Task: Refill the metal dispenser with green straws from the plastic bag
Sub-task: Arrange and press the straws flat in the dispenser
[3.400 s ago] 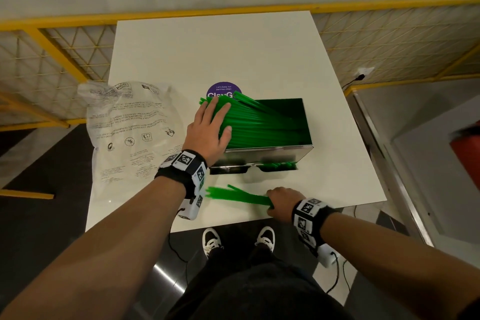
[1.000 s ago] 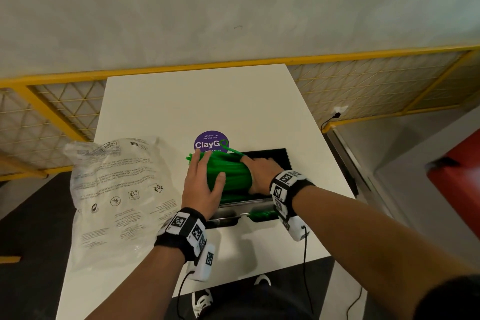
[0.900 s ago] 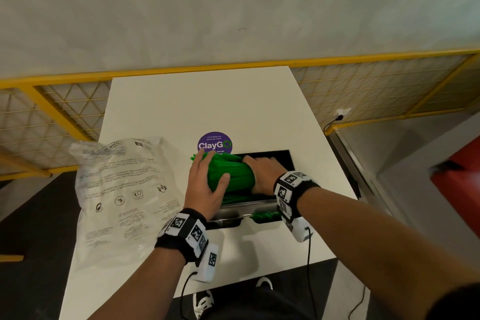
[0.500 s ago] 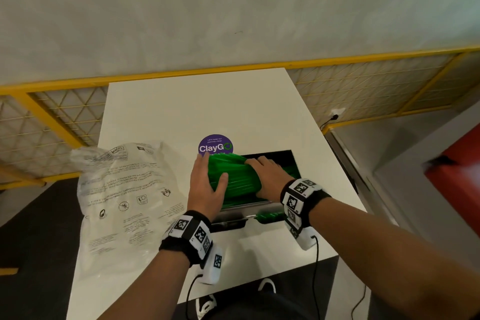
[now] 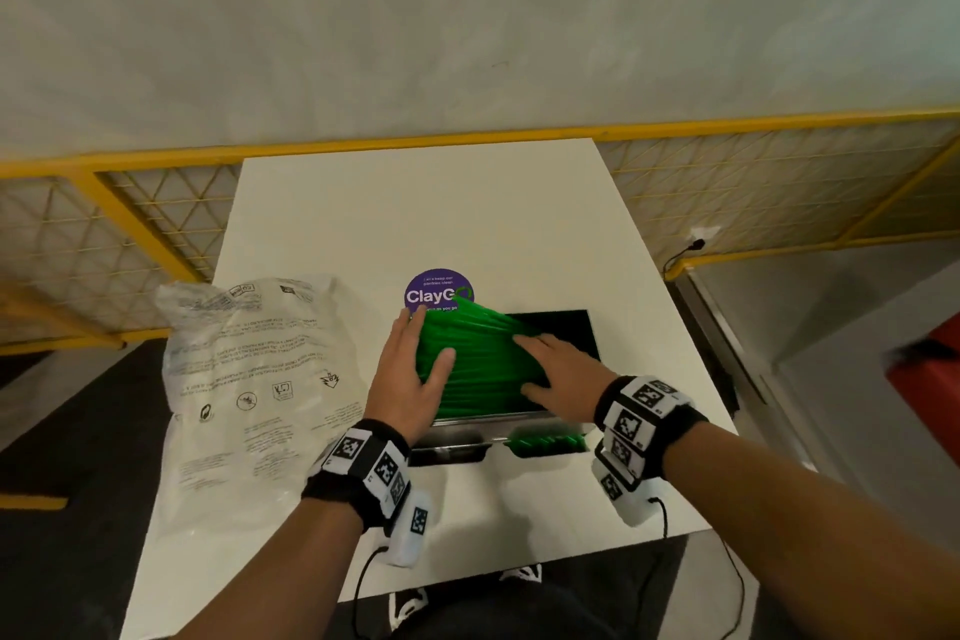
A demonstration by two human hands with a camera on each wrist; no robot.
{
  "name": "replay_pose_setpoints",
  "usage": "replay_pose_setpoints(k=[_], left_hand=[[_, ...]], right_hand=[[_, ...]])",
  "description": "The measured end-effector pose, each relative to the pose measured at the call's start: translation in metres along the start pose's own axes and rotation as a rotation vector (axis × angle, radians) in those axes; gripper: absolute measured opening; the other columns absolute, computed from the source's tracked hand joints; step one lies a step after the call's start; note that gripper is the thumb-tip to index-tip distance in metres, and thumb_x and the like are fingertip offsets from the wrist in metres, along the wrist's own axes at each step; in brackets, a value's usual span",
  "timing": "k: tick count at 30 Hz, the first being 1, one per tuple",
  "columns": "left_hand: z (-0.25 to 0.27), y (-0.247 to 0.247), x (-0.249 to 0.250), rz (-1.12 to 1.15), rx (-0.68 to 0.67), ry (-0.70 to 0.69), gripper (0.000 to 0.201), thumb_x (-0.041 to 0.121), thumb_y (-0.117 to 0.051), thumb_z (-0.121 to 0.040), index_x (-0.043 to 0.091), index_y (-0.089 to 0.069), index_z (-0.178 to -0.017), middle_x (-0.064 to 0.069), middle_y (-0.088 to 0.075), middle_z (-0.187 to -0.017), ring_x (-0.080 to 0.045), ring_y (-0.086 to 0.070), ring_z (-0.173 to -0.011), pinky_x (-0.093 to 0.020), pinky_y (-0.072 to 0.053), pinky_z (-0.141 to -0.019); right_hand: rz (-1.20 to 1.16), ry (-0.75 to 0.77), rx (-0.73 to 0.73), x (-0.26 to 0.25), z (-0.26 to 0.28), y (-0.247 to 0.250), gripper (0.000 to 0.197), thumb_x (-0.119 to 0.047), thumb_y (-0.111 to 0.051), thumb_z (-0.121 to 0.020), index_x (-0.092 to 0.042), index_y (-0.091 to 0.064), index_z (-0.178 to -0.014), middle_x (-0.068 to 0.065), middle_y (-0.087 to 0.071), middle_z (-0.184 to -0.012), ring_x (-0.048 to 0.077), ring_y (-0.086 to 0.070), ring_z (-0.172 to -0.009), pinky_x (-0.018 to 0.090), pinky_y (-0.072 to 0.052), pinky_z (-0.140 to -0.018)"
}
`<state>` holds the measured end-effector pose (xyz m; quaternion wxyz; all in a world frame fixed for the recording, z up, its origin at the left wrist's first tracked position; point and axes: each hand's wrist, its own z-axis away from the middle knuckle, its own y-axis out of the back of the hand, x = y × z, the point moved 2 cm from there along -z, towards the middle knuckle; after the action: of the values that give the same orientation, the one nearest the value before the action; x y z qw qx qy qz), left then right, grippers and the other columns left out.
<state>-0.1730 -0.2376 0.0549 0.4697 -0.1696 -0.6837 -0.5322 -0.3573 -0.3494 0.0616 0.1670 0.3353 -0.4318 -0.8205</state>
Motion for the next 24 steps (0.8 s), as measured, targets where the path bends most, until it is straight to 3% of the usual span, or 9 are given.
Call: replay_pose_setpoints(k=[4, 7, 9, 13, 17, 21, 22, 24], left_hand=[[0.007, 0.010, 0.012, 0.057, 0.144, 0.014, 0.062, 0.030, -0.054, -0.093, 0.022, -0.025, -0.147, -0.003, -0.020, -0.156, -0.012, -0.017, -0.143, -0.022, -0.014, -0.111], [0.013, 0.011, 0.017, 0.082, 0.182, 0.023, 0.061, 0.033, -0.052, -0.094, 0.023, -0.025, -0.147, -0.002, -0.021, -0.155, -0.011, -0.017, -0.143, -0.023, -0.015, -0.111], [0.016, 0.007, 0.015, 0.063, 0.152, 0.014, 0.066, 0.045, -0.048, -0.091, 0.024, -0.022, -0.148, -0.003, -0.019, -0.156, -0.011, -0.014, -0.144, -0.026, -0.014, -0.113], [0.019, -0.005, 0.006, -0.051, 0.032, 0.004, 0.075, 0.054, -0.042, -0.084, 0.026, -0.018, -0.149, -0.004, -0.014, -0.157, -0.014, -0.012, -0.144, -0.030, -0.015, -0.117], [0.019, -0.005, 0.003, -0.047, 0.033, -0.033, 0.081, 0.069, -0.036, -0.079, 0.031, -0.015, -0.147, -0.006, -0.013, -0.157, -0.017, -0.012, -0.144, -0.043, -0.021, -0.117], [0.028, 0.006, 0.019, -0.224, 0.007, -0.223, 0.092, 0.085, -0.030, -0.071, 0.038, -0.006, -0.147, -0.003, -0.003, -0.158, -0.020, 0.004, -0.146, -0.046, -0.001, -0.115], [0.033, 0.003, 0.023, -0.351, -0.032, -0.309, 0.098, 0.086, -0.035, -0.067, 0.039, -0.006, -0.148, -0.002, -0.003, -0.158, -0.021, 0.007, -0.145, -0.048, 0.000, -0.113], [0.041, -0.007, 0.022, -0.640, -0.096, -0.479, 0.101, 0.085, -0.043, -0.061, 0.038, -0.015, -0.147, -0.005, -0.017, -0.156, -0.027, -0.001, -0.144, -0.057, -0.012, -0.110]], right_hand=[[-0.153, 0.059, 0.121, -0.003, -0.006, 0.017, 0.056, -0.026, -0.064, -0.084, -0.015, -0.041, -0.133, 0.005, -0.040, -0.134, 0.022, -0.042, -0.123, 0.034, -0.038, -0.104], [-0.209, -0.020, 0.239, -0.002, -0.008, 0.023, 0.048, -0.023, -0.060, -0.087, -0.010, -0.042, -0.130, 0.007, -0.043, -0.132, 0.021, -0.047, -0.117, 0.030, -0.041, -0.100], [-0.185, -0.075, 0.195, -0.003, -0.011, 0.020, 0.054, -0.024, -0.054, -0.092, -0.006, -0.035, -0.139, 0.011, -0.041, -0.142, 0.024, -0.044, -0.126, 0.032, -0.037, -0.105], [-0.114, 0.009, -0.011, -0.013, -0.021, 0.013, 0.068, -0.026, -0.053, -0.093, -0.005, -0.019, -0.149, 0.013, -0.031, -0.151, 0.025, -0.034, -0.137, 0.032, -0.028, -0.113], [-0.053, 0.006, -0.081, -0.018, -0.039, 0.017, 0.063, -0.031, -0.059, -0.089, -0.009, -0.034, -0.142, 0.014, -0.044, -0.141, 0.027, -0.045, -0.126, 0.036, -0.038, -0.106], [0.022, -0.020, -0.083, -0.019, -0.043, 0.012, 0.065, -0.033, -0.059, -0.089, -0.010, -0.031, -0.144, 0.013, -0.042, -0.140, 0.029, -0.044, -0.126, 0.038, -0.038, -0.105], [0.026, -0.022, -0.081, -0.019, -0.043, 0.011, 0.066, -0.033, -0.059, -0.090, -0.010, -0.029, -0.144, 0.013, -0.041, -0.140, 0.029, -0.043, -0.127, 0.038, -0.038, -0.105], [0.029, -0.021, -0.088, -0.018, -0.043, 0.010, 0.067, -0.034, -0.058, -0.090, -0.013, -0.028, -0.146, 0.012, -0.039, -0.142, 0.029, -0.042, -0.128, 0.039, -0.038, -0.106]])
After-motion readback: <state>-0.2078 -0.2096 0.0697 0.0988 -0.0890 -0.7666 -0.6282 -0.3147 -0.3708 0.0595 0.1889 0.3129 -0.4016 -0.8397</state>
